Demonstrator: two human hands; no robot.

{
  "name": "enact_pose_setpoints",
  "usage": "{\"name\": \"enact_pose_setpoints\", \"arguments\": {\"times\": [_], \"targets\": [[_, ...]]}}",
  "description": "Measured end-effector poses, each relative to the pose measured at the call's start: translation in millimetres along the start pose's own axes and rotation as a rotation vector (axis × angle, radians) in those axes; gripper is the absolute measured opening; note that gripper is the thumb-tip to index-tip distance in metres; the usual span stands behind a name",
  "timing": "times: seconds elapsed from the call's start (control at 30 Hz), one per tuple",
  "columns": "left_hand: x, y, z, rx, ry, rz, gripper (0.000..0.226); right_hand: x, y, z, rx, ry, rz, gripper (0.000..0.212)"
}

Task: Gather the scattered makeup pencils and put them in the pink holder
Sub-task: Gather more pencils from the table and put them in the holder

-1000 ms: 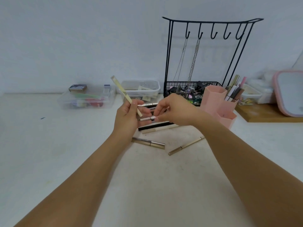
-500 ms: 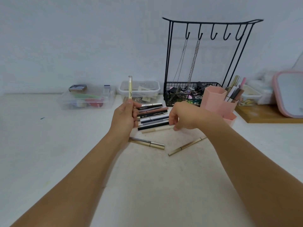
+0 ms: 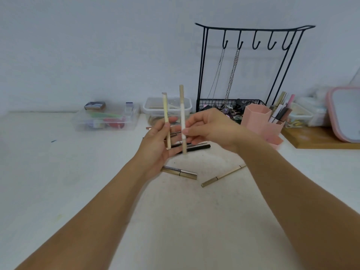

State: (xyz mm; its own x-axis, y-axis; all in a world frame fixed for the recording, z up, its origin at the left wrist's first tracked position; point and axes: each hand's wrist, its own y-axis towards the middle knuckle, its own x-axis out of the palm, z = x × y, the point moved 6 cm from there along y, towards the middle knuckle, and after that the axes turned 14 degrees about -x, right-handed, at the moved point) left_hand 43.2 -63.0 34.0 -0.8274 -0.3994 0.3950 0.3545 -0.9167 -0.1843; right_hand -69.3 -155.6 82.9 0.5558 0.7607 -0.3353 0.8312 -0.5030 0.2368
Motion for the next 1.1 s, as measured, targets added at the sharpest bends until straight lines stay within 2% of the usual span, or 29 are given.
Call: {"name": "enact_pose_setpoints", "arguments": {"times": [0.13, 0.37, 0.43, 0.53, 0.63, 0.7, 0.83, 0.97, 1.1], "targets": [[7, -4, -3, -0.054, 0.040, -0.076, 0.033, 19, 3, 9, -0.031, -0.040, 0.097, 0.017], [9, -3, -7, -0.090, 0.162, -0.113, 0.037, 23, 3, 6, -0.138, -0.084, 0.207, 0.012], [9, 0, -7, -0.066, 0.208, -0.081, 0.029, 27, 2, 2, -0.178, -0.103, 0.175, 0.009], [1, 4, -4, -0.035, 0.243, 0.033, 0.022, 20, 3, -4, -0.197, -0.160, 0.113, 0.016], [-12, 6, 6, -0.001, 0.175, 0.144, 0.026, -10, 5, -1, -0.149, -0.480, 0.059, 0.013], [-20, 6, 10, 0.008, 0.148, 0.203, 0.030, -24, 5, 9, -0.072, -0.702, -0.034, 0.011], [-30, 7, 9, 0.002, 0.155, 0.260, 0.036, -19, 2, 36, 0.035, -0.906, -0.194, 0.018], [-33, 7, 10, 0.016, 0.152, 0.271, 0.032, -14, 5, 43, 0.012, -0.953, -0.206, 0.015], [-35, 5, 13, 0.012, 0.087, 0.303, 0.034, -23, 3, 42, 0.045, -0.849, -0.197, 0.013]]}}
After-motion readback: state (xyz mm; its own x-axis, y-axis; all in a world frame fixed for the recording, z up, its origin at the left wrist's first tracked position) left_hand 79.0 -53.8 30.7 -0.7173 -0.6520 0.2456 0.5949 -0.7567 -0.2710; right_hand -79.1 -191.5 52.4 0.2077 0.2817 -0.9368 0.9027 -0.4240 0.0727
